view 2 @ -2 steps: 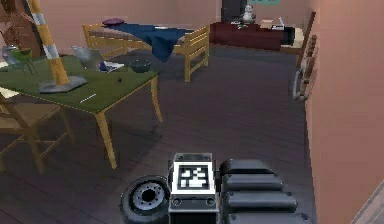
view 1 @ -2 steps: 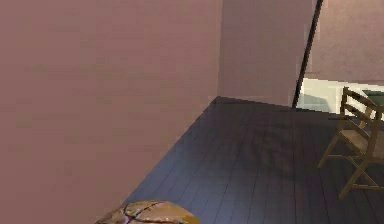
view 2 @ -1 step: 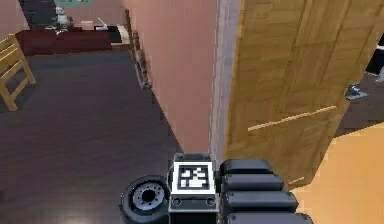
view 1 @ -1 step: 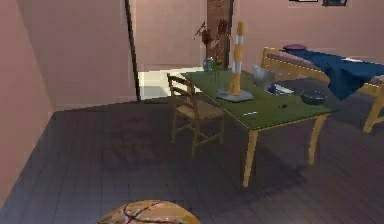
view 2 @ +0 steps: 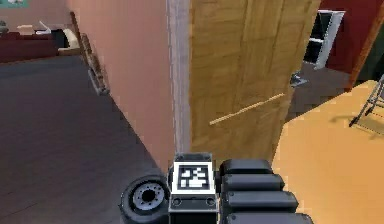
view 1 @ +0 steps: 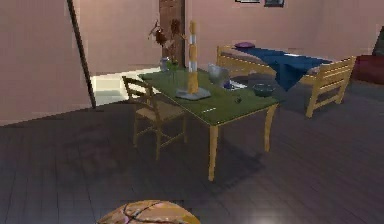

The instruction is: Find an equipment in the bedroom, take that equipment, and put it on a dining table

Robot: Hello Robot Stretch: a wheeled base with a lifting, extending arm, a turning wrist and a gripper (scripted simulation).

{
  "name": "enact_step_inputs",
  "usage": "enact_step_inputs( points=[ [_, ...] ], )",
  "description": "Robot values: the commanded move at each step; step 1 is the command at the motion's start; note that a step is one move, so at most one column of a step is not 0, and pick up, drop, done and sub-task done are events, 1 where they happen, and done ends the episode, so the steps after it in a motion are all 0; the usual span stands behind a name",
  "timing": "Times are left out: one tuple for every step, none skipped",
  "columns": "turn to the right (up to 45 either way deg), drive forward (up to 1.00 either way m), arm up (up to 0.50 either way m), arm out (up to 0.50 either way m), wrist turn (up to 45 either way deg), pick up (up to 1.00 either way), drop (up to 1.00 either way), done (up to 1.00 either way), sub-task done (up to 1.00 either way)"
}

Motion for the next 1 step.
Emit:
enact_step_inputs(
  points=[
    [0.0, 0.50, 0.00, 0.00, 0.0, 0.00, 0.00, 0.00, 0.00]
  ],
)
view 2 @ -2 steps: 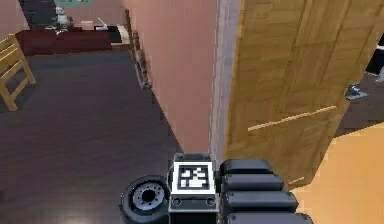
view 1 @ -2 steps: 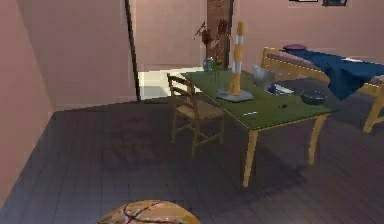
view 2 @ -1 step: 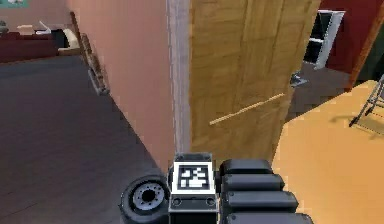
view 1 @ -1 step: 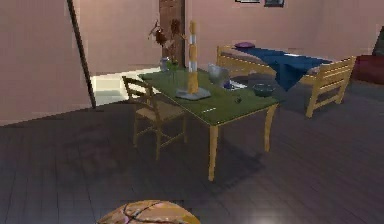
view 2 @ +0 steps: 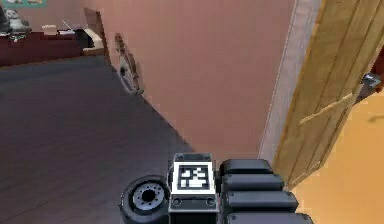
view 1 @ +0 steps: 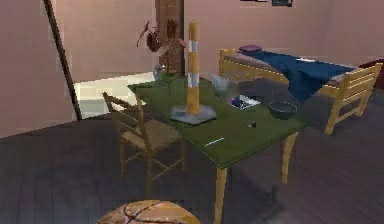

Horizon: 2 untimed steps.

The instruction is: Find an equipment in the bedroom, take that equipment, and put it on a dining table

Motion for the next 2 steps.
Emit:
enact_step_inputs(
  points=[
    [42.0, 0.00, 0.00, 0.00, 0.0, 0.00, 0.00, 0.00, 0.00],
    [0.0, 1.00, 0.00, 0.00, 0.0, 0.00, 0.00, 0.00, 0.00]
  ],
)
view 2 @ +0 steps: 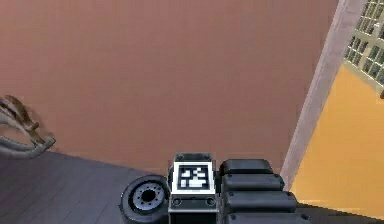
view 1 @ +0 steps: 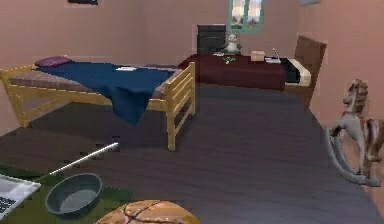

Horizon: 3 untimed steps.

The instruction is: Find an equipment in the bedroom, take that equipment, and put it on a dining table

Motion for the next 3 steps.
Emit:
enact_step_inputs(
  points=[
    [3.0, 0.00, 0.00, 0.00, 0.0, 0.00, 0.00, 0.00, 0.00],
    [0.0, 0.80, 0.00, 0.00, 0.0, 0.00, 0.00, 0.00, 0.00],
    [-24.0, 0.00, 0.00, 0.00, 0.0, 0.00, 0.00, 0.00, 0.00]
  ],
)
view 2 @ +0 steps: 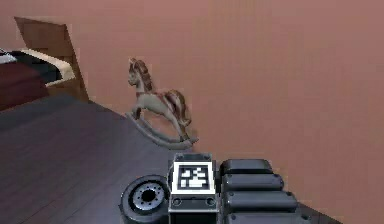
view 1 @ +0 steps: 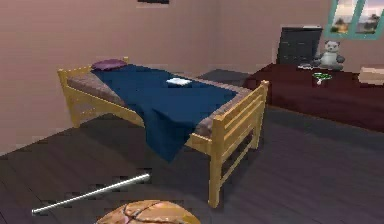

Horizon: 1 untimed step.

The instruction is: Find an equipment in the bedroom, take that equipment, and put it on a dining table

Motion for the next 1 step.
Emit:
enact_step_inputs(
  points=[
    [0.0, 0.30, 0.00, 0.00, 0.0, 0.00, 0.00, 0.00, 0.00]
  ],
)
